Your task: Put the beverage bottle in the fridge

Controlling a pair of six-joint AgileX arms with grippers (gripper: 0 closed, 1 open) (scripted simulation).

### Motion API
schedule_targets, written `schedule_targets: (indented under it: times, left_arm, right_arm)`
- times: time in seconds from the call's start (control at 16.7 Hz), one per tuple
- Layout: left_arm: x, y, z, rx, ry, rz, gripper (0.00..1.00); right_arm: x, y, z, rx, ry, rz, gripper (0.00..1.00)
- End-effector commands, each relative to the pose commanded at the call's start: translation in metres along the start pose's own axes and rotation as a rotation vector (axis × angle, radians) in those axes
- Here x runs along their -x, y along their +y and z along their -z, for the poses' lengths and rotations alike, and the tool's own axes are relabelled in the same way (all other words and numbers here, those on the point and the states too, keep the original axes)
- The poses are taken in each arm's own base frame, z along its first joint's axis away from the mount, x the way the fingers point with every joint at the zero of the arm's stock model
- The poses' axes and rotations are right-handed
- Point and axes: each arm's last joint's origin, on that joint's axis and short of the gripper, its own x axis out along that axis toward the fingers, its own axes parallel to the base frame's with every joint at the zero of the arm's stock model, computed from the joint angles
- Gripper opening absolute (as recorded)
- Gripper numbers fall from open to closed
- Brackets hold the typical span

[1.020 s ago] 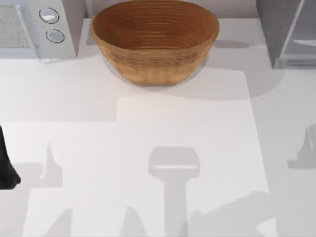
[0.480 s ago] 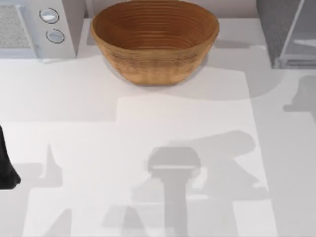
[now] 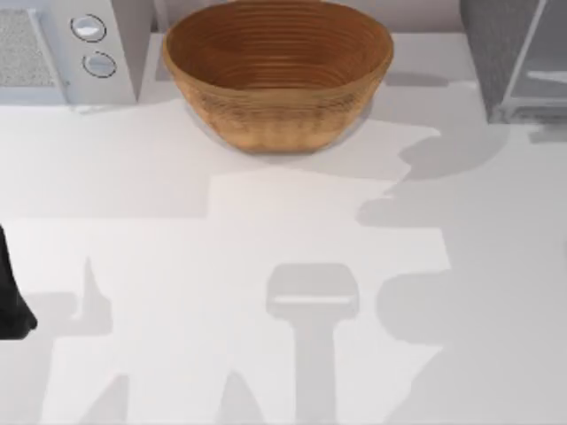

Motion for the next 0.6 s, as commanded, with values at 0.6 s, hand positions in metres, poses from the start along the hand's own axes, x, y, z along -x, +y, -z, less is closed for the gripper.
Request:
schedule_targets:
  times: [0.6]
  left_arm:
    - [0.000,0.000,0.000,0.000,0.000,0.000,1.00]
  right_arm:
    - [-0.037,-0.026,0.067,-0.007,0.024,0.011,0.01]
